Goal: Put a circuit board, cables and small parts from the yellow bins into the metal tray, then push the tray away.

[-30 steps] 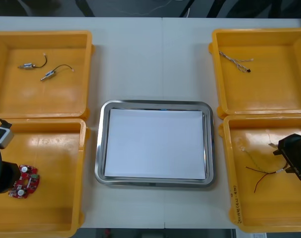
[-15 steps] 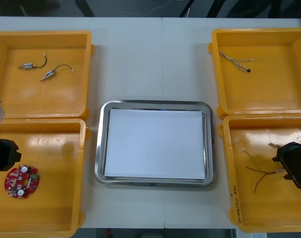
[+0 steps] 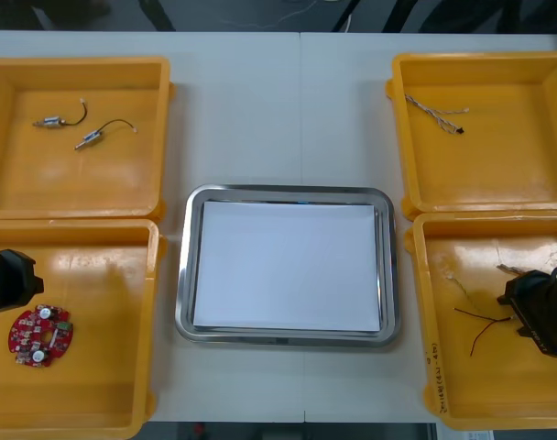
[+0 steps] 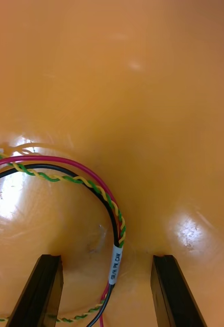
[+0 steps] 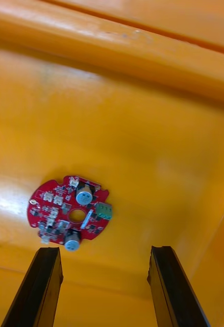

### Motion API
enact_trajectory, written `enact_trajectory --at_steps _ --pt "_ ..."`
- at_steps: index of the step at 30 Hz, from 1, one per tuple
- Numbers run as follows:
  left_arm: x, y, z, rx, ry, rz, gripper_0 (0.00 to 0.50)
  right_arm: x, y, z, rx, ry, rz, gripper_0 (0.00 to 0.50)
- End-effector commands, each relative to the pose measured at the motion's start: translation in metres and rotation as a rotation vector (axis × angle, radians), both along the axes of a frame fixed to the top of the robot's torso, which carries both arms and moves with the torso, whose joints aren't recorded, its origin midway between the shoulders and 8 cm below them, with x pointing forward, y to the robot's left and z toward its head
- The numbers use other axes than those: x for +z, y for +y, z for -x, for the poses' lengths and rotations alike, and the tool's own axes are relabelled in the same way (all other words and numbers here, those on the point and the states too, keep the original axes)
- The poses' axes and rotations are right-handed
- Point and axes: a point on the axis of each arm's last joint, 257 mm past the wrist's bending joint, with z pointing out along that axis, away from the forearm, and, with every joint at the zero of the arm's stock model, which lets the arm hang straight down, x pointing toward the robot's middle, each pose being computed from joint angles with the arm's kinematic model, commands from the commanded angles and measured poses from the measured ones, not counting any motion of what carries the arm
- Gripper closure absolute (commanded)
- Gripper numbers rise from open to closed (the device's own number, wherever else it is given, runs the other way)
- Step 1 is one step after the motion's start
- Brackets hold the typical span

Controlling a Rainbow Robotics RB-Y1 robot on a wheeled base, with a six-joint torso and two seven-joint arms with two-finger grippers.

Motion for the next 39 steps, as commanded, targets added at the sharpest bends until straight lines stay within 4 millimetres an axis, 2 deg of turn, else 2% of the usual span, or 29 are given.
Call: enact_trajectory --at_steps 1,10,18,19,20,21,23,32,39 --pt "0.002 -0.001 -0.007 0.117 -0.041 0.072 0.0 -0.008 -0.009 0.009 0.002 0.017 0.035 0.0" --pt "-0.01 -0.01 -0.009 0.286 -0.061 0.188 0.0 -0.013 -0.008 0.009 0.004 0.006 0.042 0.0" --pt "-0.022 0.003 -0.01 0.384 -0.056 0.19 0.0 -0.015 -0.008 0.011 0.01 0.01 0.047 0.0" --pt "-0.023 0.004 -0.01 0.389 -0.057 0.193 0.0 -0.015 -0.007 0.011 0.012 0.011 0.045 0.032" --pt "-0.026 0.006 -0.013 0.397 -0.062 0.191 0.0 -0.015 -0.008 0.011 0.01 0.01 0.047 0.178" --pt "-0.028 0.008 -0.016 0.405 -0.07 0.182 0.0 -0.015 -0.008 0.011 0.01 0.01 0.045 0.352" --pt "-0.034 0.013 -0.017 0.423 -0.066 0.159 0.0 -0.014 -0.008 0.011 0.011 0.008 0.047 0.5" --pt "-0.053 0.017 -0.025 0.511 -0.058 0.204 0.0 -0.012 -0.009 0.009 0.009 0.0 0.046 0.5" --pt "-0.058 0.008 -0.028 0.547 -0.067 0.249 0.0 -0.001 -0.013 0.005 0.017 -0.025 0.053 0.5"
